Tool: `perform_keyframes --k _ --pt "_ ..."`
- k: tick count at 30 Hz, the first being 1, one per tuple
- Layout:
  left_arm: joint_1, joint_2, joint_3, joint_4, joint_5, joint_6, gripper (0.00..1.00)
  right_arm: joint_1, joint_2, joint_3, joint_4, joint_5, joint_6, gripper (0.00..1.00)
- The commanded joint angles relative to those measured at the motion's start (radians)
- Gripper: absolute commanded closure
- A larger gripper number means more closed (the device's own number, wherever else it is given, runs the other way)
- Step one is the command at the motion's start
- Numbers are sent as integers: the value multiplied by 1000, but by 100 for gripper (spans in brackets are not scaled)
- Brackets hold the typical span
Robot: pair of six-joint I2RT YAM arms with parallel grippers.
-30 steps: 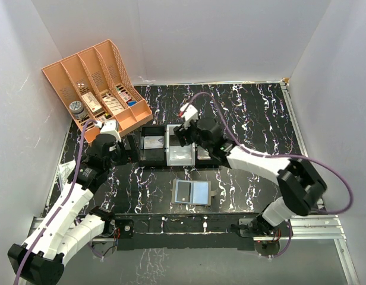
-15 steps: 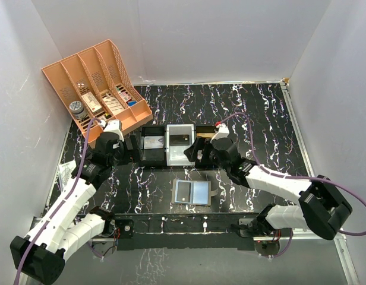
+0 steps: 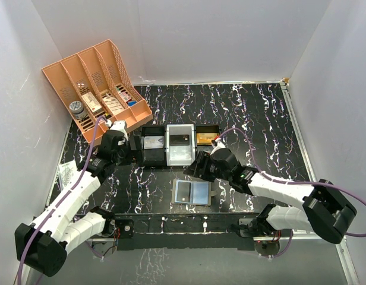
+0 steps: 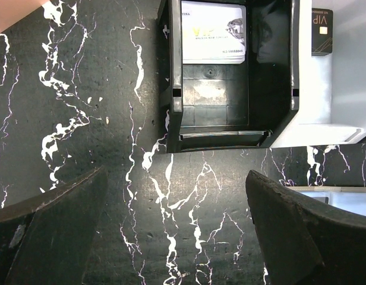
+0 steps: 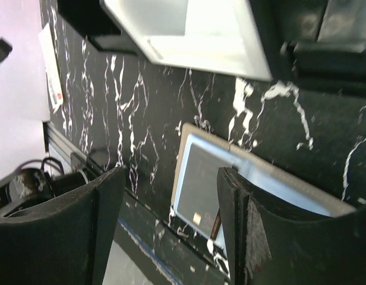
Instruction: Take the credit cards out of the card holder
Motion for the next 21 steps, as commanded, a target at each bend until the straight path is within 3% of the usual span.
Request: perform_keyframes --k 1,14,21 --pt "3 27 14 -27 -11 18 1 39 -83 11 -73 26 28 39" --pt "3 -22 -4 -1 38 29 3 85 -102 -64 -35 -8 66 44" --pt "1 -52 -39 93 292 72 6 115 -93 -148 94 -6 144 51"
